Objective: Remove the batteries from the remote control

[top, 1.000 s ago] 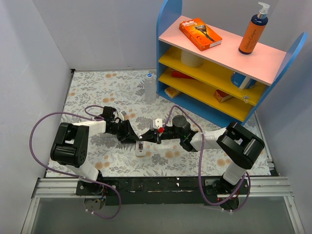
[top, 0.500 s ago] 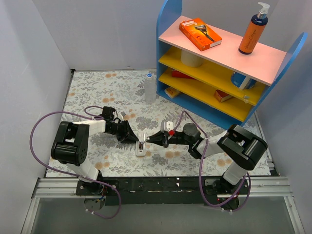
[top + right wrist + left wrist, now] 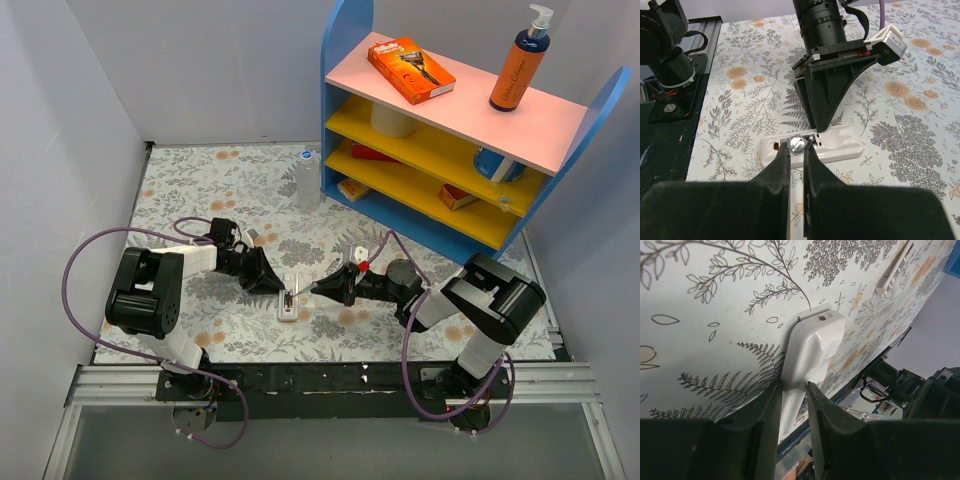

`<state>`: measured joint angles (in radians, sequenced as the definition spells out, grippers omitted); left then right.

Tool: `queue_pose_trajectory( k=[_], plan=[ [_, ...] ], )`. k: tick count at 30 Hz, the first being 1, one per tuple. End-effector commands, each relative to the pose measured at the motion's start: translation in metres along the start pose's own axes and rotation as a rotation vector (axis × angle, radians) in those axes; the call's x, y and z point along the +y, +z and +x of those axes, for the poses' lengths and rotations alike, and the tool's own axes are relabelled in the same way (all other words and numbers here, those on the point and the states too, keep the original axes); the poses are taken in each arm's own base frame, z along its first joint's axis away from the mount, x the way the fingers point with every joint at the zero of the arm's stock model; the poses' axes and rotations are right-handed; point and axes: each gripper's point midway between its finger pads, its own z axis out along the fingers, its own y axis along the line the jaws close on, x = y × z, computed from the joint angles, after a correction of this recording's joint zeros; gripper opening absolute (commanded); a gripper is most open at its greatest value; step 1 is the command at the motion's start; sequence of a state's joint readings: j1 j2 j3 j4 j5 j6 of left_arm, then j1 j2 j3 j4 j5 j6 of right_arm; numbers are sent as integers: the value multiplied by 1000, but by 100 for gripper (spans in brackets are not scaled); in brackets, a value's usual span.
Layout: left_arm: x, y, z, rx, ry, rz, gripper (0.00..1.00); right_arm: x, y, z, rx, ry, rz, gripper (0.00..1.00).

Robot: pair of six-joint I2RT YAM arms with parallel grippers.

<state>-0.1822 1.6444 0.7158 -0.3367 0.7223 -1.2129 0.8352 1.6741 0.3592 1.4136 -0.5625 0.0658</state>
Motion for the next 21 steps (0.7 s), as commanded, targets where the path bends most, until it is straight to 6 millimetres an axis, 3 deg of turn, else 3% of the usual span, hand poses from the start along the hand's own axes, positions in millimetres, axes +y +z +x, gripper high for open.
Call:
queue_pose_trajectory(
  k=[1, 13, 21],
  plan=[
    [15, 3, 0, -5, -10, -69, 24, 16, -4, -17, -104, -3, -54, 1],
    [16, 3, 0, -7, -13, -75, 24, 16, -13, -17, -138, 42, -33, 1],
    [6, -1, -2, -23, 4, -41, 25, 14, -8, -24, -141, 32, -44, 1]
  ],
)
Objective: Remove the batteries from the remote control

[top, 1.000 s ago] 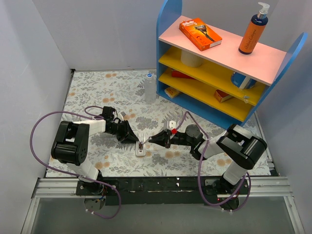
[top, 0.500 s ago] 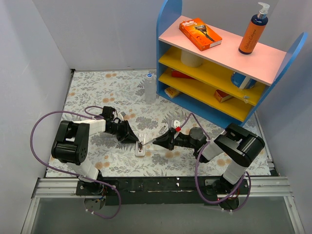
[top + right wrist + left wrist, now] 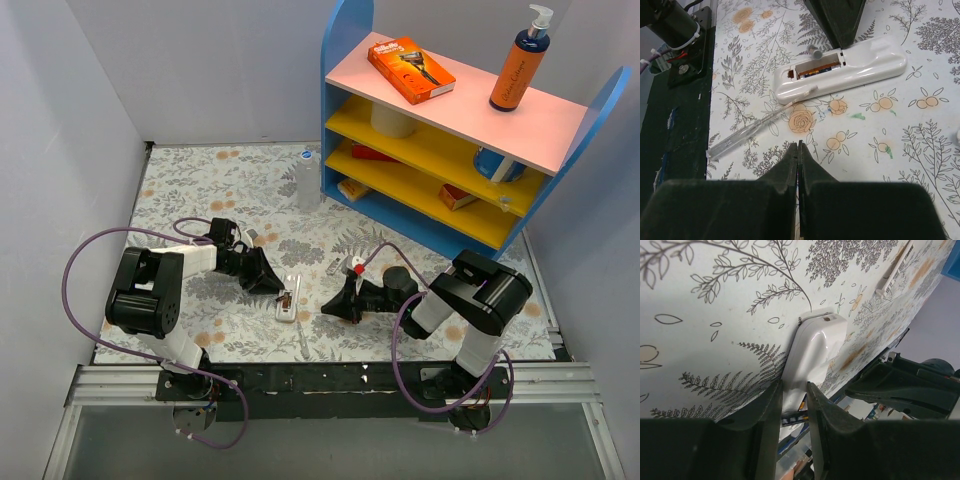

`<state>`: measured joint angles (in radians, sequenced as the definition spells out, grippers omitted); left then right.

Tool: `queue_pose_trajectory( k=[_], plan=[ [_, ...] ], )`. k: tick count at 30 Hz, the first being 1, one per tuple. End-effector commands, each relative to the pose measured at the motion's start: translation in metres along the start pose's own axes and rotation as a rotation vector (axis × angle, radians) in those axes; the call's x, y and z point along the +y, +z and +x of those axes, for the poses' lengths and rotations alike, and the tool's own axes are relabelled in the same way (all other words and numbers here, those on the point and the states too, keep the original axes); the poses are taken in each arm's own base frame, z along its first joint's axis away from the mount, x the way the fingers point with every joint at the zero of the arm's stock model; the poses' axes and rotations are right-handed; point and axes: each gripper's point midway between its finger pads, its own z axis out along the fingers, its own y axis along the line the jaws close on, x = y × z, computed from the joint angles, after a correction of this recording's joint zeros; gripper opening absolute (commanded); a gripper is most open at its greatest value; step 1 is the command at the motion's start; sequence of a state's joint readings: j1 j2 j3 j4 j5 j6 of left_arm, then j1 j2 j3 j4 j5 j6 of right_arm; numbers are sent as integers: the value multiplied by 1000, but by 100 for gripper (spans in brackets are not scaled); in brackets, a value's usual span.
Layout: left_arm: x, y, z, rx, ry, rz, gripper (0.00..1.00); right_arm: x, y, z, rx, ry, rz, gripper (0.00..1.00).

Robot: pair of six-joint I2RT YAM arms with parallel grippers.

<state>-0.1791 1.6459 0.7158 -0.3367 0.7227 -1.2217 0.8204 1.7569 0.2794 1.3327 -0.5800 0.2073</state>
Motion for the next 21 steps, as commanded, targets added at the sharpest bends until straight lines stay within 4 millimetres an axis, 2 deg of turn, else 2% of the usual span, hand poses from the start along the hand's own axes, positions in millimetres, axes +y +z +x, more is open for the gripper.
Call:
queue_pose_trajectory(
  k=[1, 5, 7, 8, 9, 10, 11, 12, 13, 14, 15, 16, 17, 18, 19, 20, 21],
  plan=[
    [5, -1, -2, -23, 17, -40, 25, 22, 3, -96, -331, -262, -92, 1],
    [4, -2, -3, -33, 24, -39, 29, 19, 9, -98, -309, -260, -91, 1],
    [3, -3, -4, -35, 26, -38, 30, 10, 13, -95, -265, -213, -55, 1],
    [2, -3, -5, -38, 30, -34, 30, 4, 18, -102, -260, -193, -30, 2],
    [2, -4, -5, -42, 32, -36, 31, -5, 21, -90, -176, -107, 18, 7],
    [-1, -5, -6, -50, 39, -33, 31, -23, 24, -89, -141, -41, 118, 13],
    [-2, -6, -9, -59, 45, -34, 32, -32, 27, -84, -93, 32, 177, 26],
    [-4, -8, -12, -73, 56, -36, 33, -38, 33, -78, 8, 114, 242, 29],
    [-9, -12, -15, -95, 72, -29, 34, -54, 31, -75, 39, 162, 368, 29],
    [-13, -15, -19, -113, 79, -27, 35, -59, 33, -74, 73, 219, 425, 29],
    [-17, -18, -23, -134, 90, -23, 36, -59, 33, -62, 164, 341, 484, 29],
    [-18, -22, -28, -165, 95, -35, 38, -59, 32, -59, 191, 383, 515, 28],
    [-26, -28, -33, -201, 103, -26, 39, -59, 27, -47, 231, 440, 571, 29],
    [-32, -33, -38, -230, 111, -25, 43, -51, 31, -46, 223, 510, 583, 30],
    [-36, -38, -43, -258, 114, -29, 47, -47, 32, -44, 223, 540, 596, 32],
    [-35, -47, -51, -319, 103, -73, 55, -49, 26, -37, 235, 554, 670, 35],
    [-38, -56, -64, -377, 98, -107, 57, -38, 31, -35, 242, 565, 680, 37]
  ],
)
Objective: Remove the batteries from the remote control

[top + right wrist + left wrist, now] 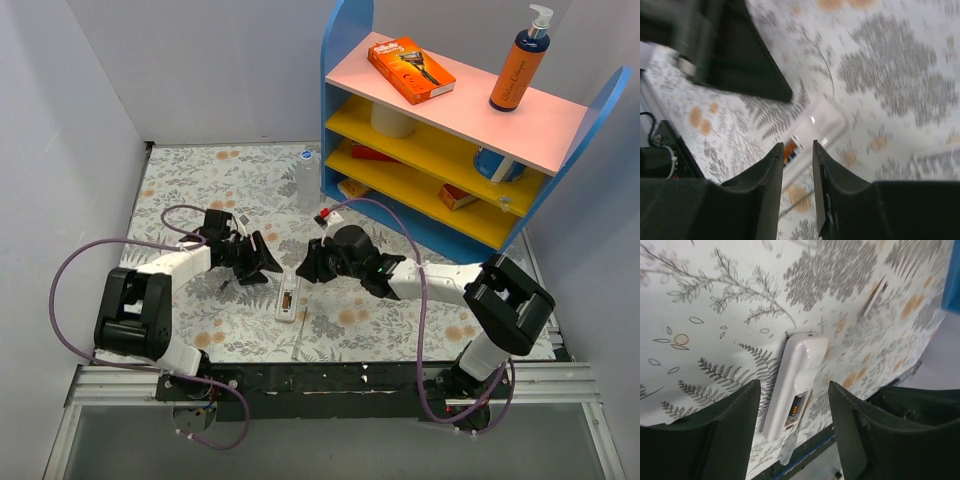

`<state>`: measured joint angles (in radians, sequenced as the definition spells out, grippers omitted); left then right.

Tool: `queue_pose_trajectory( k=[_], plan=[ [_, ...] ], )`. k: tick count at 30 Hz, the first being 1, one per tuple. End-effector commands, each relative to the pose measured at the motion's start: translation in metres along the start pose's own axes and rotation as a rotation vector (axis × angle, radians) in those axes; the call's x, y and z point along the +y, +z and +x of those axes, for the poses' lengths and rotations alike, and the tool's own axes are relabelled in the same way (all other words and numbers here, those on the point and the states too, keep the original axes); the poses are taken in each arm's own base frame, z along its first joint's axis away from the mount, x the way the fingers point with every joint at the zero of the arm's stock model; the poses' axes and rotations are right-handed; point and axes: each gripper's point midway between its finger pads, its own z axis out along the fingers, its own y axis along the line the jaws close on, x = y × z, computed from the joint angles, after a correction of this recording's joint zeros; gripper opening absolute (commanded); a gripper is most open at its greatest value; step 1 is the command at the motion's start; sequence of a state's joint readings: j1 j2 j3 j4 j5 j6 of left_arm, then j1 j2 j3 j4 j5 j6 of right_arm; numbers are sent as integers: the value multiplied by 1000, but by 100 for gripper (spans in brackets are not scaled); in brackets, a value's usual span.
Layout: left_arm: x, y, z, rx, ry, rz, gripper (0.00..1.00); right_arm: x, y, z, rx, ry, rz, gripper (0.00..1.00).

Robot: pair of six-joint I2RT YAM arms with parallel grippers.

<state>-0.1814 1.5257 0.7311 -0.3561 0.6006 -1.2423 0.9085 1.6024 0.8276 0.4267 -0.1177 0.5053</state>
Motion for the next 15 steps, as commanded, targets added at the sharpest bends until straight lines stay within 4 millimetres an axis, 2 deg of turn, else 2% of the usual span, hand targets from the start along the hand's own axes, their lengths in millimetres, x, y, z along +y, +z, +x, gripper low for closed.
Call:
queue_pose_trajectory(
  k=[1, 2, 4, 5, 7, 8, 9, 10, 11, 12, 13, 15],
  plan=[
    [-18, -39, -60, -285, 26, -116, 58, -19, -16, 58, 160, 177, 305, 38],
    [15, -56, -80, -406, -32, -312, 59, -16, -17, 61, 171, 170, 315, 39],
    [34, -91, -107, -573, -96, -469, 57, -5, -16, 64, 173, 150, 299, 39],
    [55, -117, -124, -691, -140, -580, 55, -3, -16, 65, 177, 143, 295, 39],
    [63, -151, -143, -834, -196, -636, 52, 0, -17, 65, 181, 131, 285, 38],
    [73, -167, -151, -885, -236, -659, 50, 1, -19, 65, 180, 126, 277, 37],
    [72, -173, -157, -910, -236, -661, 48, 2, -20, 66, 183, 123, 269, 37],
    [86, -181, -163, -915, -262, -690, 47, 4, -22, 67, 185, 121, 255, 37],
    [90, -189, -170, -929, -284, -703, 46, 4, -25, 67, 181, 116, 249, 37],
    [95, -190, -172, -918, -293, -725, 43, 4, -27, 67, 179, 112, 244, 37],
    [110, -182, -170, -861, -304, -779, 41, 4, -29, 66, 173, 108, 245, 37],
    [126, -183, -172, -838, -332, -829, 39, 3, -35, 66, 165, 102, 242, 37]
  ],
)
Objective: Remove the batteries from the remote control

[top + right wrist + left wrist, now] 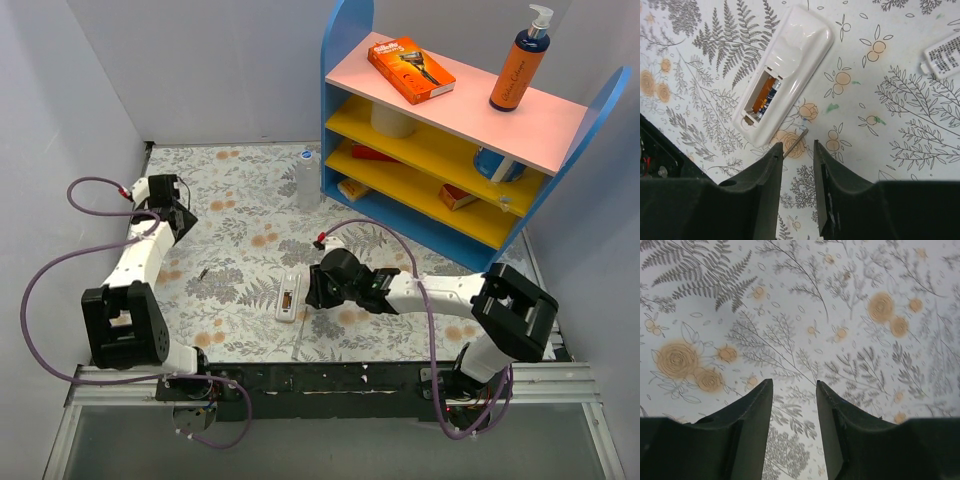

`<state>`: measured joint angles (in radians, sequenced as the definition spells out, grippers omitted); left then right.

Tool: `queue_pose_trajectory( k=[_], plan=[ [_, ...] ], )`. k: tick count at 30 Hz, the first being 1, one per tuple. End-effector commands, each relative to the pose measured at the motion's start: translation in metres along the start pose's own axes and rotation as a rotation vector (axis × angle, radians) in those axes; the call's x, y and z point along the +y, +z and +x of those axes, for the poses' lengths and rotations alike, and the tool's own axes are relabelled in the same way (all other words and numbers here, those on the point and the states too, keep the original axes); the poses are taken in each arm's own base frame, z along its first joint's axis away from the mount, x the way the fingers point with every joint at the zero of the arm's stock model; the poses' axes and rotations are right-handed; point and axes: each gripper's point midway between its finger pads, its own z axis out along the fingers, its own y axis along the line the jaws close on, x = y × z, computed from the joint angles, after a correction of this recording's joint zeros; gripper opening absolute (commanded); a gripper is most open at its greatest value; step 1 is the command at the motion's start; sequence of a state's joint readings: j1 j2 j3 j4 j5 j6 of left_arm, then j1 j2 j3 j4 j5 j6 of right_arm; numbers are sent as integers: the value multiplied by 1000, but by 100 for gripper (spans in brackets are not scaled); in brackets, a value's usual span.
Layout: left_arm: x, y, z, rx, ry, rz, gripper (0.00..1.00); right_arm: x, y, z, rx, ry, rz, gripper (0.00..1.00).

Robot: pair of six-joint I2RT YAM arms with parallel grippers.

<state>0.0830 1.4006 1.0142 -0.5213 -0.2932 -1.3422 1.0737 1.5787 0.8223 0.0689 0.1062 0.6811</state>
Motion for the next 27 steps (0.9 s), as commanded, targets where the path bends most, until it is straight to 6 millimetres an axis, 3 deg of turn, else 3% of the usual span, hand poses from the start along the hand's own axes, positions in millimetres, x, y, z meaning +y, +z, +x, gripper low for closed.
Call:
queue_pose_trajectory(
  k=[1, 3, 13, 20, 27],
  plan=[
    [39, 23, -8, -1, 29, -204, 37, 5, -18, -17, -76, 0, -21, 37],
    [58, 36, -5, 23, 14, -260, 36, 3, -24, -17, -89, -5, -24, 37],
    [96, 65, 14, 121, -43, -337, 33, -3, -49, -31, -179, -45, -15, 37],
    [106, 77, 38, 204, -50, -354, 32, -11, -65, -38, -244, -59, 6, 37],
    [104, 81, 48, 257, -46, -327, 31, -13, -63, -32, -232, -40, -1, 38]
  ],
)
